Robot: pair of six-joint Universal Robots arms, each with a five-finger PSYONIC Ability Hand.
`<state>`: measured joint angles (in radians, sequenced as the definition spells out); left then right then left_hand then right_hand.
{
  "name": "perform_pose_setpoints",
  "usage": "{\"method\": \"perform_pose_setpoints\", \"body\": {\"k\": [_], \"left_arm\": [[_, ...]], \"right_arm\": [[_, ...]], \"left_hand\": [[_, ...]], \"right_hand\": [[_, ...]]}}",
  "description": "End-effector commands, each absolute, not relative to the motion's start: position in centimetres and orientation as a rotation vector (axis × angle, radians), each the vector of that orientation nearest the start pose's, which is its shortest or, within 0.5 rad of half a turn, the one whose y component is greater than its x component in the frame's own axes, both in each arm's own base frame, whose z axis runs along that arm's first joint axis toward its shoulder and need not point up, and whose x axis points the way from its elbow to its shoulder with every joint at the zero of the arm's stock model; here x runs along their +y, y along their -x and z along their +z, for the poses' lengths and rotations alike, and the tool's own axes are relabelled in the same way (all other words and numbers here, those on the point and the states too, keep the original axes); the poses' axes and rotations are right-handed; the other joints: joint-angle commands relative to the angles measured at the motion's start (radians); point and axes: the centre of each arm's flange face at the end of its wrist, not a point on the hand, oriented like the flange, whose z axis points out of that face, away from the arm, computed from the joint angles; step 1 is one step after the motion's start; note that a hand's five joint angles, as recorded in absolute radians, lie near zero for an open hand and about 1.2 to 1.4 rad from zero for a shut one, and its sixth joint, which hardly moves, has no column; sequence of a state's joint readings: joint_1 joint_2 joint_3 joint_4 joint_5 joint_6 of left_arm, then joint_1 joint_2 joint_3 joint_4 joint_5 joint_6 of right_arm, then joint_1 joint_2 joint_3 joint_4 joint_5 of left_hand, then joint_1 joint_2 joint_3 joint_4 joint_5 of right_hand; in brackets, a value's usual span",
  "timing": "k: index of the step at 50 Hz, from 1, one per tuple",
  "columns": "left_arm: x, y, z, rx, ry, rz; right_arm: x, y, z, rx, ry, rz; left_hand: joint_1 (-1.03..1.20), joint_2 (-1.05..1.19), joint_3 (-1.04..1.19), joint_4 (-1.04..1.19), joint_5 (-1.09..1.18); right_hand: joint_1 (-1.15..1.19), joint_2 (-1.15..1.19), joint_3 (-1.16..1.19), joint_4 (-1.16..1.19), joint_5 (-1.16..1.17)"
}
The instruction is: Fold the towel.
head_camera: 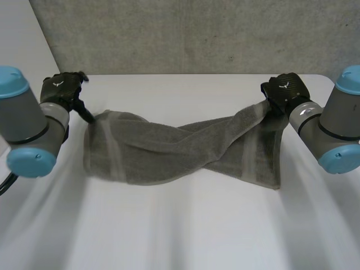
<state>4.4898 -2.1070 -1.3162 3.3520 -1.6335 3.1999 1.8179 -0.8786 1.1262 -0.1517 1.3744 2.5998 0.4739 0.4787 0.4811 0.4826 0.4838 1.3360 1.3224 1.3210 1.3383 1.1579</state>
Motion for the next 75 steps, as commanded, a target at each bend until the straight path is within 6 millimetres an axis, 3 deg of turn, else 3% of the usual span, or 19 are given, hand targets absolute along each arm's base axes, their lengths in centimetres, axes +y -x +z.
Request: {"method": "perform_pose_setpoints", "body": {"k": [1,7,12,26,37,52,56,57,61,63,64,65,66,68,69,71,72,74,75], "left_arm": [[-31.0,22.2,21.0,2.425,-0.530,-2.101],[-26.7,23.6,18.3,2.470,-0.844,-1.982],[-25.4,24.5,16.5,2.454,-0.996,-1.898],[-27.1,25.3,12.6,2.506,-1.050,-1.775],[-28.6,25.9,12.5,2.470,-1.040,-1.828],[-29.8,26.3,11.9,2.404,-1.060,-1.857],[-29.7,26.2,11.9,2.384,-1.084,-1.846],[-29.8,26.3,12.1,2.377,-1.082,-1.856],[-30.3,25.9,13.1,2.356,-1.036,-1.880],[-30.5,25.5,15.6,2.303,-0.975,-1.937],[-30.5,25.5,15.6,2.303,-0.975,-1.937],[-30.4,25.3,17.4,2.266,-0.947,-1.981],[-30.4,25.3,17.4,2.266,-0.946,-1.981],[-29.8,24.8,21.8,2.175,-0.891,-2.094],[-29.8,24.8,21.8,2.174,-0.890,-2.094],[-29.1,23.5,26.9,2.076,-0.773,-2.248],[-29.1,23.5,26.9,2.076,-0.773,-2.249],[-28.4,22.1,31.4,1.989,-0.626,-2.407],[-28.4,22.1,31.4,1.989,-0.626,-2.408]], "right_arm": [[-38.5,-25.1,18.8,2.115,1.139,-2.115],[-38.1,-25.1,18.4,2.110,1.158,-2.083],[-37.8,-25.2,18.2,2.097,1.172,-2.060],[-37.2,-25.3,17.6,2.118,1.190,-1.995],[-37.2,-25.2,17.6,2.118,1.189,-1.995],[-37.1,-25.2,18.0,2.113,1.190,-2.004],[-37.1,-25.2,18.1,2.110,1.190,-2.008],[-37.1,-25.2,18.2,2.106,1.192,-2.006],[-37.0,-25.2,19.3,2.086,1.195,-2.018],[-36.5,-24.9,22.3,2.039,1.186,-2.078],[-36.5,-24.9,22.3,2.039,1.186,-2.078],[-36.3,-24.2,24.4,2.018,1.168,-2.127],[-36.3,-24.2,24.4,2.018,1.167,-2.128],[-35.2,-23.1,28.4,1.966,1.161,-2.203],[-35.2,-23.1,28.4,1.965,1.161,-2.204],[-33.2,-22.1,32.1,1.927,1.170,-2.225],[-33.2,-22.1,32.1,1.926,1.170,-2.225],[-31.3,-21.1,35.0,1.912,1.179,-2.218],[-31.3,-21.1,35.1,1.912,1.179,-2.218]], "left_hand": [[0.191,0.186,0.184,0.183,0.007],[0.206,0.202,0.199,0.198,0.022],[0.206,0.202,0.199,0.198,0.022],[0.218,0.213,0.211,0.209,0.034],[0.535,0.530,0.528,0.526,0.351],[0.532,0.528,0.525,0.524,0.348],[0.693,0.688,0.685,0.684,0.508],[0.915,0.910,0.907,0.906,0.730],[0.922,0.918,0.915,0.914,0.738],[0.922,0.918,0.915,0.914,0.738],[0.922,0.918,0.915,0.914,0.738],[0.922,0.918,0.915,0.914,0.738],[0.922,0.918,0.915,0.914,0.738],[0.922,0.918,0.915,0.914,0.738],[0.922,0.918,0.915,0.914,0.738],[0.922,0.918,0.915,0.914,0.738],[0.922,0.918,0.915,0.914,0.738],[0.922,0.918,0.915,0.914,0.738],[0.922,0.918,0.915,0.914,0.738]], "right_hand": [[0.060,0.074,0.075,0.058,0.064],[0.060,0.074,0.075,0.058,0.064],[0.060,0.074,0.075,0.058,0.064],[0.060,0.074,0.075,0.058,0.064],[0.060,0.074,0.075,0.058,0.064],[0.060,0.074,0.075,0.058,0.064],[0.060,0.074,0.075,0.058,0.064],[0.060,0.074,0.075,0.058,0.064],[0.060,0.074,0.075,0.058,0.064],[0.060,0.074,0.075,0.058,0.064],[0.060,0.074,0.075,0.058,0.064],[0.060,0.074,0.075,0.058,0.064],[0.060,0.074,0.075,0.058,0.064],[0.060,0.074,0.075,0.058,0.064],[0.060,0.074,0.075,0.058,0.064],[0.060,0.074,0.075,0.058,0.064],[0.060,0.074,0.075,0.058,0.064],[0.060,0.074,0.075,0.058,0.064],[0.060,0.074,0.075,0.058,0.064]]}}
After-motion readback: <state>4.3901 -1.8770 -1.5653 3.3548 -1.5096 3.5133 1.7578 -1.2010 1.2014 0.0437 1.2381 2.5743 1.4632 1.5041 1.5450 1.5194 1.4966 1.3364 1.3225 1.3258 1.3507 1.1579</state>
